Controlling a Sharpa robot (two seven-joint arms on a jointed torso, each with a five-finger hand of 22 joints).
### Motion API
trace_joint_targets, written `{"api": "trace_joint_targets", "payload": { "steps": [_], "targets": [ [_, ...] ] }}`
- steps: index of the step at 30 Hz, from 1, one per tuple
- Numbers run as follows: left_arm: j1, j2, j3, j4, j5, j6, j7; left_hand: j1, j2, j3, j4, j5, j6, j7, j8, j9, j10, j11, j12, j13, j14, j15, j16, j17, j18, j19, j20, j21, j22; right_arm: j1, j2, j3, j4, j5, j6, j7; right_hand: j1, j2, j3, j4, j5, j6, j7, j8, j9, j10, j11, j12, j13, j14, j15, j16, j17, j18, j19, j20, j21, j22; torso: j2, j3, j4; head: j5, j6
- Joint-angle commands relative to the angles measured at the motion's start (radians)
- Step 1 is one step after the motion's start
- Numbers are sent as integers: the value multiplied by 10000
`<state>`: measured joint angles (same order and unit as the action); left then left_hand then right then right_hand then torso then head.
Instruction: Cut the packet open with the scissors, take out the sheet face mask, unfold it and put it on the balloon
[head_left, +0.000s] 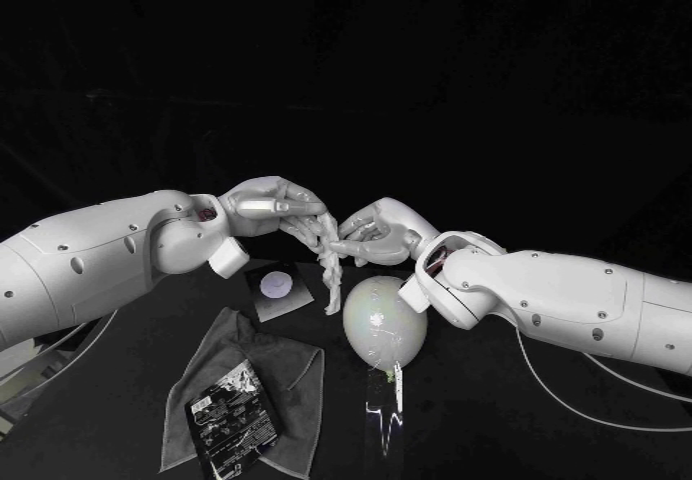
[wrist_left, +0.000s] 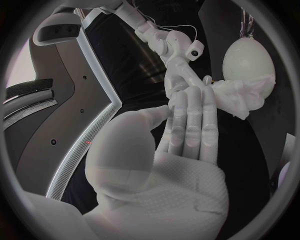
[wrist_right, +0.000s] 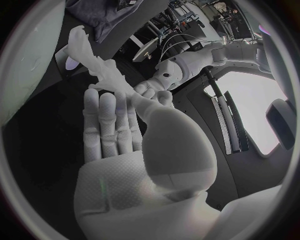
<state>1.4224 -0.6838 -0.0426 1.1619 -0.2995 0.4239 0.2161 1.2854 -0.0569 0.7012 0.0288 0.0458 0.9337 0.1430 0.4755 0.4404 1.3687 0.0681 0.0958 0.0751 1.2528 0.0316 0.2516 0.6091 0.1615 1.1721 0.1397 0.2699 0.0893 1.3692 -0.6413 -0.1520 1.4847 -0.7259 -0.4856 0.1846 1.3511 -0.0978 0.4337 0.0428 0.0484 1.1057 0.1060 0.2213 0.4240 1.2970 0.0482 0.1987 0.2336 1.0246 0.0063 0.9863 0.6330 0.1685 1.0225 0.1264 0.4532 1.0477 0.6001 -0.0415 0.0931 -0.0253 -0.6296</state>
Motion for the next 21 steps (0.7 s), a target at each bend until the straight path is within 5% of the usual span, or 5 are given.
{"api": "trace_joint_targets", "payload": {
  "steps": [1, 7, 21],
  "targets": [
    [24, 11, 15, 4, -34, 149, 53, 93, -24, 163, -186, 33, 44, -57, 54, 564, 52, 21, 39, 9, 20, -64, 52, 13, 198, 28, -9, 63, 11, -3, -34, 4, 39, -158, -258, 263, 159, 33, 84, -102, 1, 146, -157, 263, 157, 279, -125, 234, 155, 213, -106, 291, 99, 140, 101, -119, 284, 286, 1, 4, -2, 2, -3],
    [24, 5, 14, -34, -79, 128, 59, 93, -24, 163, -186, 33, 44, -57, 54, 564, 52, 21, 39, 9, 20, -64, 52, 13, 198, 28, -9, 63, 11, -4, -115, 4, 56, -289, -301, 227, 43, -40, 280, -132, -5, 50, -278, 696, 406, 411, -256, 567, 469, 343, -244, 678, 209, 110, 59, -288, 779, 853, -2, 3, -6, 2, 2],
    [24, -24, 12, -93, -219, 47, 72, 96, -26, 158, -185, 33, 40, -57, 58, 584, 53, 21, 42, 11, 18, -64, 56, 26, 196, 23, -11, 72, 17, -5, -397, 4, 210, -392, -337, 129, -215, -434, 208, -83, -2, 30, -272, 936, 474, 234, -249, 697, 682, 249, -240, 792, 211, 89, -103, -311, 998, 1186, 0, 1, -3, 4, 27]
  ]
}}
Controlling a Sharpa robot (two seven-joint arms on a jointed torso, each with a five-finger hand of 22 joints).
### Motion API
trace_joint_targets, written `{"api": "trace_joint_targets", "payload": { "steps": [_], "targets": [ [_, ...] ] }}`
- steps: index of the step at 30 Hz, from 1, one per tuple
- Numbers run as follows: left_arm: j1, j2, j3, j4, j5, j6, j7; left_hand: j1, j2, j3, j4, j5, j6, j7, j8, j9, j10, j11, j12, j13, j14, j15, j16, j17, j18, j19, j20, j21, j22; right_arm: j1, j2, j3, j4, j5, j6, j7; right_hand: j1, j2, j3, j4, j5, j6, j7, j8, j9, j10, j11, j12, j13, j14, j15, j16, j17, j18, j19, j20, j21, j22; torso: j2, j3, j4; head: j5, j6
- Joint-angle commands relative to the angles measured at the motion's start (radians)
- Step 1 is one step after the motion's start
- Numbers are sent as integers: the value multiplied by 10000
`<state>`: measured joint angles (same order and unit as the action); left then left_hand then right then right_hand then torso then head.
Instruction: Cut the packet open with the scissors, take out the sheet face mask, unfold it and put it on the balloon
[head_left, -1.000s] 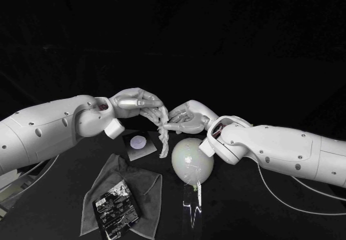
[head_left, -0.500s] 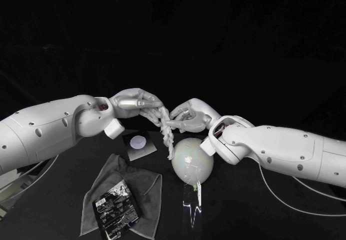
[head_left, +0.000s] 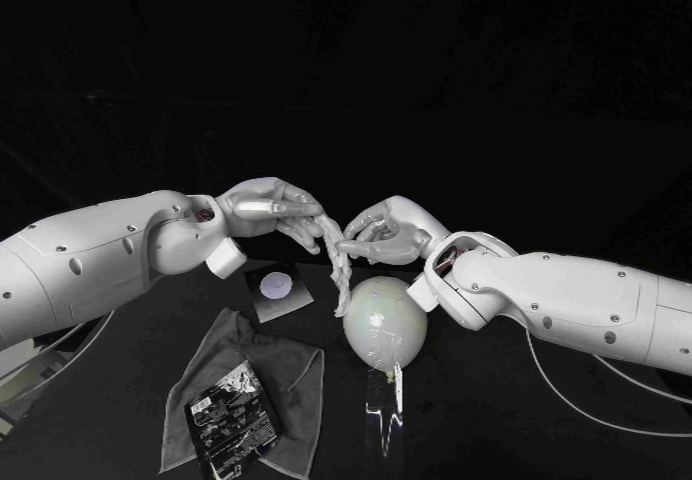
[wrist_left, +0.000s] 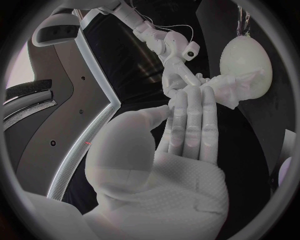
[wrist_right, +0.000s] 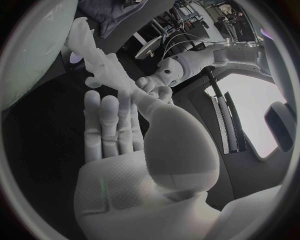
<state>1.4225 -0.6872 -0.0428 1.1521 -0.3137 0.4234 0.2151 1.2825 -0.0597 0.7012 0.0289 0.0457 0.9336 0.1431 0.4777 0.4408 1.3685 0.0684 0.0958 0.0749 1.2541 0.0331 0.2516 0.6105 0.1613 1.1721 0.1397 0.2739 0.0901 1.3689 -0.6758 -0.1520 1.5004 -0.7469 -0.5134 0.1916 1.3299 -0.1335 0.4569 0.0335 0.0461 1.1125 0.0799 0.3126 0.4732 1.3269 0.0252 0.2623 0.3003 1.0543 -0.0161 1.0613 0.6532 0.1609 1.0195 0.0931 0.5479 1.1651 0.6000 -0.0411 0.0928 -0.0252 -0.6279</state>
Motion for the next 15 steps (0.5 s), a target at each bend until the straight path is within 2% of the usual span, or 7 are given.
{"api": "trace_joint_targets", "payload": {
  "steps": [1, 8, 11, 13, 15],
  "targets": [
    [23, 10, 14, 3, -89, 48, 83, 125, 2, 158, -186, 34, 41, -58, 37, 580, 56, 19, 42, 14, 5, -79, 55, 12, 198, 23, -11, 33, 9, -2, -73, 4, 66, -186, -63, 60, -3, -77, -25, 10, 21, -39, -11, 24, -18, -65, -19, 60, 15, -48, -16, 42, 9, 165, -73, 22, 51, 12, 0, -3, -1, 2, 12],
    [22, 13, 13, 6, -162, -3, 95, 125, 3, 157, -184, 34, 40, -58, 38, 585, 56, 19, 42, 14, 5, -79, 57, 16, 197, 22, -11, 35, 10, -2, -183, 4, 147, -192, -53, 82, -63, -180, -55, 47, 24, -78, 20, 51, -43, -158, -2, 95, 90, -115, -2, 60, -2, 160, -122, 27, 122, 123, -4, 1, -3, 13, 11],
    [22, 15, 12, 15, -181, -10, 94, 125, 3, 157, -184, 34, 40, -58, 38, 585, 56, 19, 42, 14, 5, -79, 57, 16, 197, 22, -11, 35, 10, -2, -202, 4, 183, -193, -80, 110, 184, 4, 153, -53, 25, -75, -36, 86, -49, -140, -42, 149, 145, -109, -30, 93, -3, 170, -131, 17, 178, 195, 1, 3, -4, 13, 17],
    [22, 19, 12, 20, -192, -15, 93, 125, 3, 157, -184, 34, 40, -58, 38, 585, 56, 19, 42, 14, 5, -79, 57, 16, 197, 22, -11, 35, 10, -3, -212, 4, 206, -190, -81, 122, 317, 170, 364, -111, 21, -144, 22, 137, -29, -64, -43, 232, 213, -47, -54, 151, -3, 175, -87, -5, 315, 312, 5, 2, -3, 3, 15],
    [22, 21, 12, 24, -209, -23, 93, 125, 3, 157, -184, 34, 40, -58, 38, 585, 56, 19, 42, 14, 5, -79, 57, 16, 197, 22, -11, 35, 10, -3, -219, 4, 220, -187, -79, 133, 348, 226, 478, -142, 21, -190, 36, 198, 5, -31, -44, 282, 259, -13, -61, 188, -4, 152, -14, -13, 503, 433, 3, 0, -1, -1, 12]
  ]
}}
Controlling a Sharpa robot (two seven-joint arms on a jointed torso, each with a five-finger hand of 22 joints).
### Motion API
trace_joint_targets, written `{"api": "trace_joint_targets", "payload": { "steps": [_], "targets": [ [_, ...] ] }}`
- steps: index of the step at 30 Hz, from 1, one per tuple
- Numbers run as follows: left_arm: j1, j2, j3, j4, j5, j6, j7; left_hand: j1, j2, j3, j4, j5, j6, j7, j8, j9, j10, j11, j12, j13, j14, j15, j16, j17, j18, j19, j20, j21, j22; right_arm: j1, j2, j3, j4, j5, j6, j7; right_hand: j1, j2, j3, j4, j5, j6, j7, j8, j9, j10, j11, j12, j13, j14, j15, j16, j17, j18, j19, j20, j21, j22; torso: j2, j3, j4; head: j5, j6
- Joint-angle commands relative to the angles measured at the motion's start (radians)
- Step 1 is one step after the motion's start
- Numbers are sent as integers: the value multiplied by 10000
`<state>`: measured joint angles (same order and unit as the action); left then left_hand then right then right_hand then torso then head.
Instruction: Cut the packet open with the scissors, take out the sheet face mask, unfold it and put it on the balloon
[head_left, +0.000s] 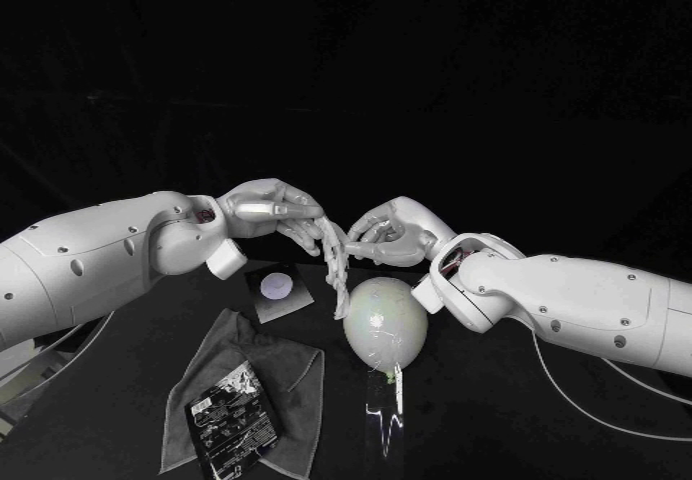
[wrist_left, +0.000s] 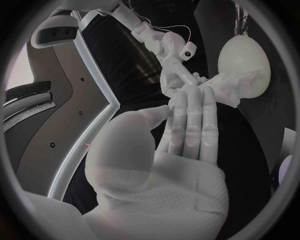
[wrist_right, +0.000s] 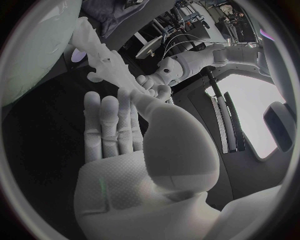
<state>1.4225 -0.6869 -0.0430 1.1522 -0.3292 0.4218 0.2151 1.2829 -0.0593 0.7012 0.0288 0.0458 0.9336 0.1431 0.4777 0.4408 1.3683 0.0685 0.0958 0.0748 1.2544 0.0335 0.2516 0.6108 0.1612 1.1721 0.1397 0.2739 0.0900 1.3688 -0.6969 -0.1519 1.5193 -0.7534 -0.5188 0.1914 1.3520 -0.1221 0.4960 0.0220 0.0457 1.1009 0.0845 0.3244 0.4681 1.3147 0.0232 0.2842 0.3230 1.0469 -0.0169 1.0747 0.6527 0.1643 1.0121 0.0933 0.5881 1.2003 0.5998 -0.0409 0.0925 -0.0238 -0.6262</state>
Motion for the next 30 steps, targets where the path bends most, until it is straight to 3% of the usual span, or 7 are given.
{"api": "trace_joint_targets", "payload": {
  "steps": [1, 6, 12, 19, 30],
  "targets": [
    [22, 20, 13, 26, -65, -15, 93, 121, -2, 157, -184, 33, 40, -58, 38, 586, 58, 17, 42, 16, 3, -83, 57, 13, 199, 22, -11, 35, 11, -2, -14, 3, 39, -106, -21, 140, 115, 101, 119, -38, 27, -96, -7, 112, 74, 86, -20, 78, 53, 68, -52, 68, 0, 114, 60, -16, 138, 119, 5, -2, 2, -16, -5],
    [22, 41, 12, 8, -171, -93, 110, 121, -1, 156, -182, 33, 40, -58, 40, 591, 58, 17, 43, 16, 2, -83, 58, 16, 198, 20, -11, 37, 12, -2, -56, 4, 90, 24, -30, 189, -59, -54, 109, -10, 26, -95, -58, 254, 134, 88, -32, 149, 139, 89, -50, 125, -1, 88, 92, -19, 339, 281, 5, -3, 6, -15, -6],
    [21, 71, 10, -5, -361, -154, 135, 121, -1, 156, -182, 33, 40, -58, 40, 591, 58, 17, 43, 16, 2, -83, 58, 16, 198, 20, -11, 37, 12, -2, -83, 7, 62, 172, -103, 164, -61, 6, 243, -11, 30, -128, -93, 362, 175, 174, -86, 246, 227, 151, -100, 202, 6, 51, 254, -46, 710, 489, 8, -5, 4, -19, 3],
    [21, 73, 9, 42, -429, -219, 171, 118, 1, 153, -174, 32, 37, -57, 41, 601, 58, 19, 44, 18, 1, -82, 60, 23, 196, 16, -10, 41, 14, 7, -46, 21, -86, 261, -803, -69, -68, 102, 431, -62, 25, -173, -80, 575, 293, 264, -103, 391, 381, 276, -144, 324, 13, -33, 593, -89, 1350, 820, 1, -3, 4, -33, -8],
    [20, 57, 7, 99, -481, -558, 286, 114, 7, 151, -161, 32, 31, -55, 40, 611, 55, 21, 43, 18, -4, -79, 60, 29, 193, 10, -7, 44, 16, 403, -76, 103, -365, 481, -1257, -412, -154, 90, 632, -161, 29, -229, -98, 844, 441, 288, -136, 559, 599, 439, -183, 507, 132, -86, 795, -136, 1815, 1110, -12, -8, 10, -77, 23]
  ]
}}
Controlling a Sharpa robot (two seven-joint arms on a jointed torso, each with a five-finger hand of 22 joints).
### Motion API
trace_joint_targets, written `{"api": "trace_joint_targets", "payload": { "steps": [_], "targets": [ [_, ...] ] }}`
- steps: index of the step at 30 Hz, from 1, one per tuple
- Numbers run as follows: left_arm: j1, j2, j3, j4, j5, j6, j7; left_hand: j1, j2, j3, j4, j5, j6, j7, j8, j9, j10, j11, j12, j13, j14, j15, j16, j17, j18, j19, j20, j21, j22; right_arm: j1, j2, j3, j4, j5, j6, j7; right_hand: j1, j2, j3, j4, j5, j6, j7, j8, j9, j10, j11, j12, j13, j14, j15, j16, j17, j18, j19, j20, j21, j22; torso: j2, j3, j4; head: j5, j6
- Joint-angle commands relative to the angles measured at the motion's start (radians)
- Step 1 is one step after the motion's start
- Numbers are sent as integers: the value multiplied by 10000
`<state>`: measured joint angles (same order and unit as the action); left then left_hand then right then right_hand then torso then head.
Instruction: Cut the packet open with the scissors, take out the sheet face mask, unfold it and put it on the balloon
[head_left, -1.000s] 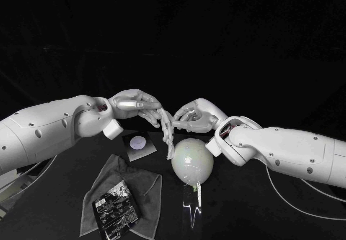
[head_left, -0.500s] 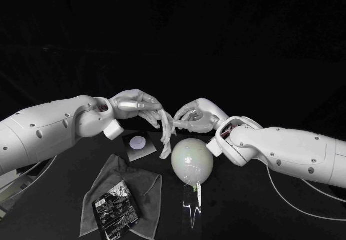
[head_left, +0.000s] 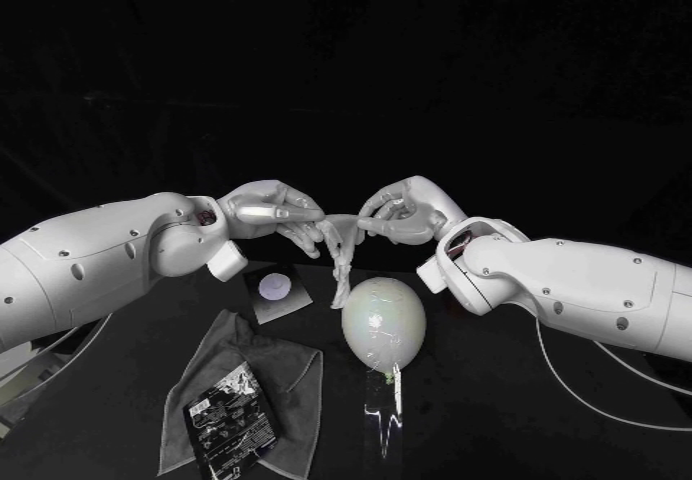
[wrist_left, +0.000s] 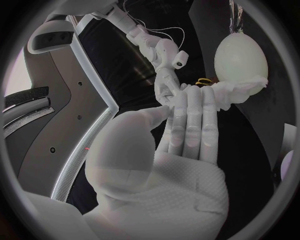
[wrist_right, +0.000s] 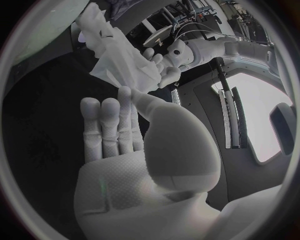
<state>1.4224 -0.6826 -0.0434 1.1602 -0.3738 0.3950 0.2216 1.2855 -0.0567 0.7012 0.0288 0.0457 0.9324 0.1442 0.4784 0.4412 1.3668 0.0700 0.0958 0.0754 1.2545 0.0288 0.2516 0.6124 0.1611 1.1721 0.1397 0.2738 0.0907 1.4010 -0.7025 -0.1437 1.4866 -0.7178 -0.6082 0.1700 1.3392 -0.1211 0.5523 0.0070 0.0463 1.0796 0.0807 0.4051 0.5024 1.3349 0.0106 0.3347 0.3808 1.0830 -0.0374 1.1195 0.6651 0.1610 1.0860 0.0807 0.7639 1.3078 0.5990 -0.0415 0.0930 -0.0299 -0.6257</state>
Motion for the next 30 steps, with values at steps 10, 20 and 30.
{"api": "trace_joint_targets", "payload": {
  "steps": [10, 20, 30],
  "targets": [
    [18, 3, 3, -93, 5, -1205, 323, 73, 3, 143, -111, 33, 22, -62, 29, 641, 79, 9, 52, 21, -16, -27, 64, 36, 190, -1, -3, 58, 18, 665, -163, 110, -246, -185, -185, -392, -61, 47, 210, -111, 23, -71, -60, 174, 179, 47, -19, 140, 161, 130, 7, 149, 79, -62, 64, -28, 174, 148, -5, 0, -3, -94, 55],
    [18, 224, 0, -203, 454, -2009, 671, 50, 33, 139, 26, 33, -65, -38, -5, 719, 15, 35, 36, 28, -92, 0, 53, 93, 176, -89, 28, 59, 23, 1009, 126, 126, -547, -2292, 1379, -1081, -78, -6, 282, -185, 22, -90, -65, 243, 218, 23, -25, 182, 235, 140, -2, 187, 112, -62, 43, -36, 204, 199, 5, 1, -14, -131, 118],
    [19, 394, -1, -350, 572, -3048, 711, 169, 57, 13, 183, 32, -183, -18, -55, 892, -125, 70, 109, 114, -357, 48, 271, 332, 131, -362, 120, 103, 74, 1228, 316, 130, -594, -4153, 719, -1535, -110, -52, 355, -244, 22, -80, -78, 316, 255, 33, -39, 237, 315, 185, -19, 244, 169, -101, 167, -49, 457, 317, 3, 1, -2, -142, 154]
  ]
}}
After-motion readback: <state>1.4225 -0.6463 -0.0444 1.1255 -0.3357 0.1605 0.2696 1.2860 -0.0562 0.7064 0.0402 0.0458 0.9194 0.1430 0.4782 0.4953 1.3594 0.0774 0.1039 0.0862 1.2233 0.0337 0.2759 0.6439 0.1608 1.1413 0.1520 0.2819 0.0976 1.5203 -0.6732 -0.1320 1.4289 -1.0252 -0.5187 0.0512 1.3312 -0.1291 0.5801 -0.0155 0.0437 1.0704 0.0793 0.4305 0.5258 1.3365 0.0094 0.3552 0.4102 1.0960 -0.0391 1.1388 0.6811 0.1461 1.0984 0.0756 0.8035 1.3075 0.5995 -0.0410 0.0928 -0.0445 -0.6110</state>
